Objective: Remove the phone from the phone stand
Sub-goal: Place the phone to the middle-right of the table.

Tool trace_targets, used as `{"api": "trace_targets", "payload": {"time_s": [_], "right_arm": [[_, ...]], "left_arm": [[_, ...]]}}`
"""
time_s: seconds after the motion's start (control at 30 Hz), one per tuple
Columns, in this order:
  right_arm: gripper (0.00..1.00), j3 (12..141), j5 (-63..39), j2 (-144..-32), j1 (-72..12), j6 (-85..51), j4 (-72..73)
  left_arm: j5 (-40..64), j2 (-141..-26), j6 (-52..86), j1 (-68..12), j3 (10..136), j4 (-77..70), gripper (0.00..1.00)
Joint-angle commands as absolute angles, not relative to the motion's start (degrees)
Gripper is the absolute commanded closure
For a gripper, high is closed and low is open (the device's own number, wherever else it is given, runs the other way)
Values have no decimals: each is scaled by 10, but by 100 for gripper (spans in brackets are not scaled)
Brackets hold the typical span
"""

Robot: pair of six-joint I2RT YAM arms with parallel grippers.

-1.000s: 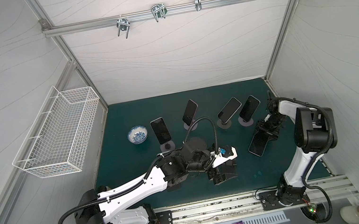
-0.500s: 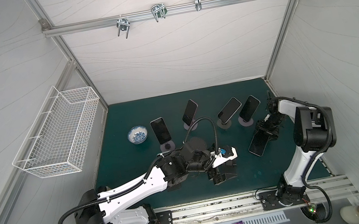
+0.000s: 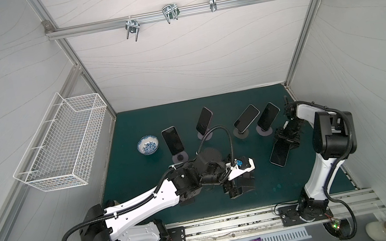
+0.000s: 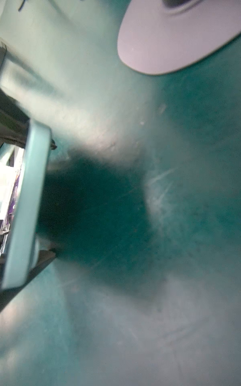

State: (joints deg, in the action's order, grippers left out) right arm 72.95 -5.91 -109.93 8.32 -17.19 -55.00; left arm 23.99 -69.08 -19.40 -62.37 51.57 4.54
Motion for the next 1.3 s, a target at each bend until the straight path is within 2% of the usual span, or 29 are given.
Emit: {"api": "trace_targets", "payload": {"time_s": [0.0, 0.27, 0.3, 0.8, 1.07, 1.27], "right_arm": [[23, 727, -26, -1133, 84, -150, -498], [11, 718, -41, -1125, 91, -161, -489], [1, 716, -44, -1121, 94, -164, -486], [1, 656, -70, -975, 111, -200, -467], [1, 616, -85, -843, 109, -217, -485], [3, 636, -87, -740, 69, -209, -541]], "left_arm": [[238, -685, -208, -627, 519, 36, 7], [239, -689, -210, -627, 517, 36, 7], [238, -689, -212, -627, 516, 36, 7], [194, -671, -226, -627, 502, 31, 7], [158, -643, -181, -627, 571, 92, 9], [74, -612, -134, -627, 618, 160, 10]]}}
